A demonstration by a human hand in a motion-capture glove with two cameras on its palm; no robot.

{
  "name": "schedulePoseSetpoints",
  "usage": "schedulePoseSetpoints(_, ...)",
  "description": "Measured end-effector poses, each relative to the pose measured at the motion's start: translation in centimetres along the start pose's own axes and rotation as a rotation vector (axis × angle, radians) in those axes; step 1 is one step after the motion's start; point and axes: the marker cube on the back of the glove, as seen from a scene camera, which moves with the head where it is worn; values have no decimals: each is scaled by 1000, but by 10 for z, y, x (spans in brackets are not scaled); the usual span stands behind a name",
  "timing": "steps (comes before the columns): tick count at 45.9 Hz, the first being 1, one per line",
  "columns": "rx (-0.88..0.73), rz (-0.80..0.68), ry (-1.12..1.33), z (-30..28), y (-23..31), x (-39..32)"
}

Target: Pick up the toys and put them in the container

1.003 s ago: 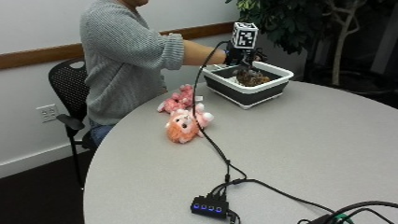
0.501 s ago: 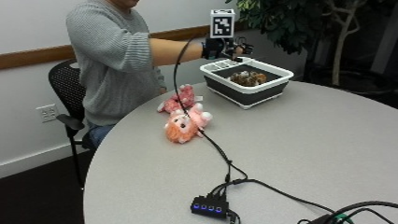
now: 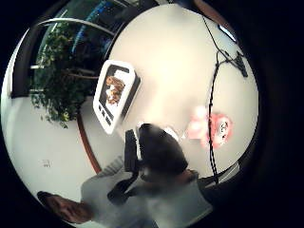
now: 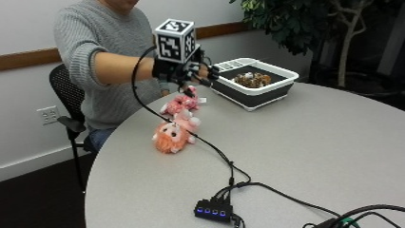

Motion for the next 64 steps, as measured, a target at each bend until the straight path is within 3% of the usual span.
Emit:
schedulePoseSetpoints(11, -310, -50, 153, 131, 35, 18)
schedulePoseSetpoints(21, -369, -165, 496, 183, 46, 10)
schedulePoseSetpoints(28, -299, -198, 532, 195, 37, 9)
schedulePoseSetpoints(42, -125, -245, 319, 193, 32, 11)
schedulePoseSetpoints(49, -31, -169, 4, 164, 24, 7)
schedulePoseSetpoints(59, 153, 127, -992, 97, 9, 19)
schedulePoseSetpoints(64, 191, 173, -1123, 93, 9, 23)
